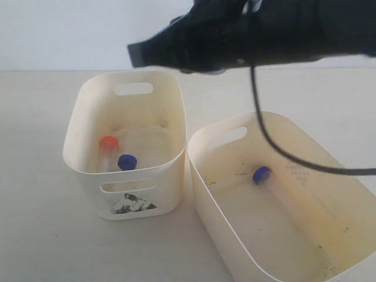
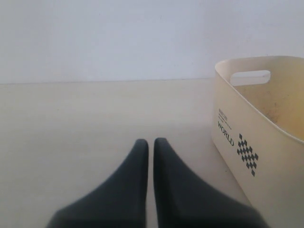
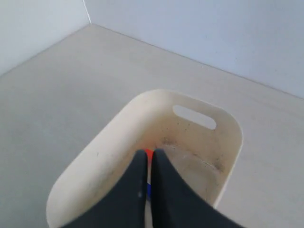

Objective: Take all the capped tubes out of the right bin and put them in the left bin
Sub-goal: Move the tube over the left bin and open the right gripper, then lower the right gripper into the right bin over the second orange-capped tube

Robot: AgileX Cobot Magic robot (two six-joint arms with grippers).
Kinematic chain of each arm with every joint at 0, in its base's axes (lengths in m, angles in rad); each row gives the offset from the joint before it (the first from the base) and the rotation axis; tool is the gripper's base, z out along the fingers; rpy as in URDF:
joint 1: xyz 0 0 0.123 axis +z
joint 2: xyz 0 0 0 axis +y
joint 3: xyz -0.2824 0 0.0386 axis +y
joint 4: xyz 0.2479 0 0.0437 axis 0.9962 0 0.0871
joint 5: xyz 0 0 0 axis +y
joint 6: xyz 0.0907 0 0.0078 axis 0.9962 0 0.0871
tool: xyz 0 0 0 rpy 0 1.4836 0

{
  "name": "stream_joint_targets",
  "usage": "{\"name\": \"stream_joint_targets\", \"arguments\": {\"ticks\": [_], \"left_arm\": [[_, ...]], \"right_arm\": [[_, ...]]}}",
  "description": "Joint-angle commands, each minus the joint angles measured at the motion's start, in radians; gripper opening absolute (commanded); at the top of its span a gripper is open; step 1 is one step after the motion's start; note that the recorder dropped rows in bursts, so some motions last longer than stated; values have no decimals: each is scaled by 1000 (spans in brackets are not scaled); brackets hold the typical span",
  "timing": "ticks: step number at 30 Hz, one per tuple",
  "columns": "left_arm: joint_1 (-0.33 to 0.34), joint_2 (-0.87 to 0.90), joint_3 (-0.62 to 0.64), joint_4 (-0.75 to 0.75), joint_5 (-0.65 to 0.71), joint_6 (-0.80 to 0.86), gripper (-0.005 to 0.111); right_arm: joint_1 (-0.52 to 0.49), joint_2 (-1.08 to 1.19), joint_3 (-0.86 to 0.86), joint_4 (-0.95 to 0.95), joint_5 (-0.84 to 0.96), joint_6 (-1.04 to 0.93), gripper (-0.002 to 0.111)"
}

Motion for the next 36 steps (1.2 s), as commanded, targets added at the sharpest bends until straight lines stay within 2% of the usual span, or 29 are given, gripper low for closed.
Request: {"name": "stream_joint_targets", "arguments": {"ticks": [1, 7, 13, 15, 20, 25, 30, 33, 36], "left_arm": [[1, -3, -3, 2, -5, -8, 4], [1, -3, -3, 2, -5, -8, 4], [1, -3, -3, 2, -5, -8, 4], [1, -3, -3, 2, -5, -8, 4], [1, -3, -3, 2, -5, -8, 4], [1, -3, -3, 2, -5, -8, 4], [1, -3, -3, 2, -5, -8, 4], [1, -3, -3, 2, -5, -8, 4], [1, -3, -3, 2, -5, -8, 4]], "right_arm": [[-73, -169, -4, -87, 253, -4, 2], [-145, -311, -2, -252, 582, 136, 2], [-145, -326, 40, -360, 891, 242, 2], [-145, -326, 96, -360, 886, 244, 2], [-145, -315, 254, -329, 699, 240, 0], [-145, -165, 194, -289, 745, 223, 0], [-156, 36, 47, -125, 805, 44, 0], [-286, 94, 34, 115, 848, -145, 0], [-368, 119, 34, 246, 902, -291, 0]]}}
